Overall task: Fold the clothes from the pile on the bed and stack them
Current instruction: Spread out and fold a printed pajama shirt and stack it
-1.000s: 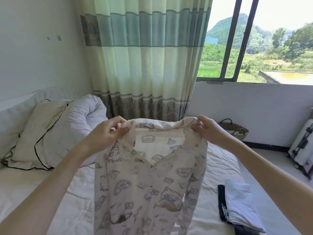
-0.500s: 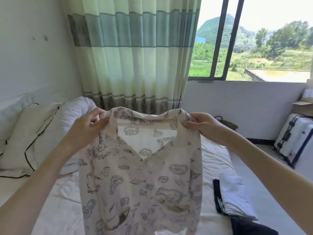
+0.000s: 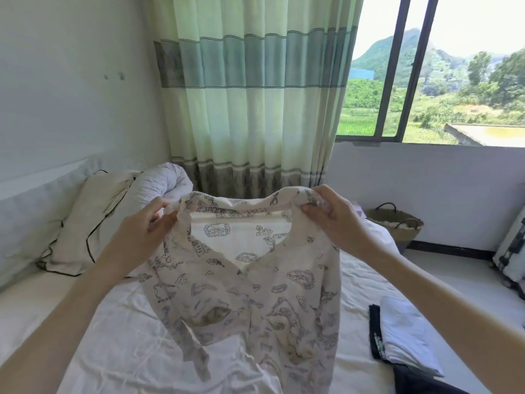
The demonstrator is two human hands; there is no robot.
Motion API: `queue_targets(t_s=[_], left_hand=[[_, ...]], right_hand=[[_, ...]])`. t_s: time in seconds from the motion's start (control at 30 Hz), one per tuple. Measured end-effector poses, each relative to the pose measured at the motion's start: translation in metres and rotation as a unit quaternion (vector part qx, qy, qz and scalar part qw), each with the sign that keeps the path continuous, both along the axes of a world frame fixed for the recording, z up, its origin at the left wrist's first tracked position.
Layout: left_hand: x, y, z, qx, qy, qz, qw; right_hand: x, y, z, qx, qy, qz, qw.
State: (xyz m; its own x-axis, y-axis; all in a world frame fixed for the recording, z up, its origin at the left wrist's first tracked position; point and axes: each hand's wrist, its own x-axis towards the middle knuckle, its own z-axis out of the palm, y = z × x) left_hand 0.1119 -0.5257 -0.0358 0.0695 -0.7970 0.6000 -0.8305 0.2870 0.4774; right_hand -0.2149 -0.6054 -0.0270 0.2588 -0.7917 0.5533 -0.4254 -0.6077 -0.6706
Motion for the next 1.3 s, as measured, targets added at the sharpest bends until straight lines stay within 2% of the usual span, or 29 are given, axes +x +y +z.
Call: queue_targets(t_s=[0.1, 0.17, 0.23, 0.37, 0.5, 0.6, 0.67, 0.77, 0.83, 0.9, 1.0, 1.1, 1.3], left_hand=[[-0.015, 0.034, 0.004, -0.012, -0.039, 0.050, 0.998], [-0.030, 0.061, 0.012, -0.012, -0.071, 0.106, 0.992], [-0.042, 0.085, 0.021, -0.023, -0.071, 0.140, 0.987], [-0.059, 0.128, 0.034, -0.013, 0.010, 0.158, 0.987], [-0.053, 0.172, 0.023, 0.081, 0.072, 0.163, 0.981], [-0.044, 0.206, 0.014, 0.088, 0.068, 0.179, 0.978], [-0.037, 0.232, 0.007, 0.061, 0.081, 0.178, 0.979], [-0.029, 0.267, -0.009, 0.018, 0.087, 0.180, 0.980], [-0.018, 0.287, -0.026, 0.001, 0.081, 0.210, 0.974], [-0.003, 0.299, -0.048, -0.020, 0.087, 0.229, 0.969], [0.028, 0.308, -0.076, -0.005, 0.112, 0.237, 0.965], [0.066, 0.310, -0.091, -0.003, 0.098, 0.238, 0.966], [0.149, 0.306, -0.094, 0.013, 0.045, 0.224, 0.974]], right_hand=[[-0.011, 0.009, 0.003, 0.014, 0.117, 0.009, 0.993], [-0.019, 0.016, 0.012, 0.039, 0.147, 0.019, 0.988], [-0.022, 0.024, 0.025, 0.037, 0.133, 0.029, 0.990], [-0.009, 0.042, 0.034, 0.039, 0.072, 0.069, 0.994], [0.013, 0.067, 0.014, 0.180, 0.093, 0.135, 0.970], [0.022, 0.084, 0.006, 0.253, 0.070, 0.193, 0.946], [0.029, 0.096, 0.005, 0.237, 0.046, 0.218, 0.946], [0.041, 0.118, -0.004, 0.165, 0.024, 0.226, 0.960], [0.056, 0.136, -0.018, 0.134, 0.001, 0.235, 0.963], [0.071, 0.148, -0.036, 0.135, -0.040, 0.235, 0.962], [0.101, 0.162, -0.064, 0.162, -0.083, 0.219, 0.959], [0.138, 0.169, -0.078, 0.171, -0.074, 0.199, 0.962], [0.214, 0.161, -0.094, 0.125, -0.045, 0.161, 0.978]])
